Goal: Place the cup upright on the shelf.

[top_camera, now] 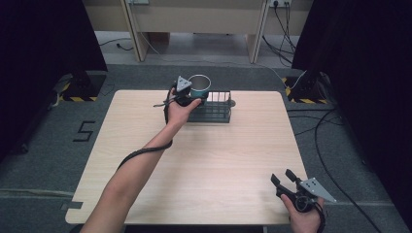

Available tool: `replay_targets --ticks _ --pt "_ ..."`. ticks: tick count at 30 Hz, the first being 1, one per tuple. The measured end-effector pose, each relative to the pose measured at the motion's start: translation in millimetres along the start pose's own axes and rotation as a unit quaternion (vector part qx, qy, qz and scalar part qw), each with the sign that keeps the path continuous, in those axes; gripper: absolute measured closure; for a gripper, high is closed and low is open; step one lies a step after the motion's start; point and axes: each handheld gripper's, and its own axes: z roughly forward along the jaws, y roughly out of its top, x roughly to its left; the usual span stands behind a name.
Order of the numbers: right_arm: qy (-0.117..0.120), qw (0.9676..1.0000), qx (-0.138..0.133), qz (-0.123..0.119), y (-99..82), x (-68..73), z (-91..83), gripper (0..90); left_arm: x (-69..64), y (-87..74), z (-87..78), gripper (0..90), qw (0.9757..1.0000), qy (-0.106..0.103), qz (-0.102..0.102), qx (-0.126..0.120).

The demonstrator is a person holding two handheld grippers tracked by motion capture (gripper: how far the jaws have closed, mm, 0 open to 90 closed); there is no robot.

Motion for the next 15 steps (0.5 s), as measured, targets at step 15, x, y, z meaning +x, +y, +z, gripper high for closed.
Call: replay_targets --ticks 15 --pt "0.0 1.0 0.0 -0.001 0.0 0.0 0.0 34.4 -5.2 -4.7 7.0 15.2 1.0 0.002 0.001 0.009"
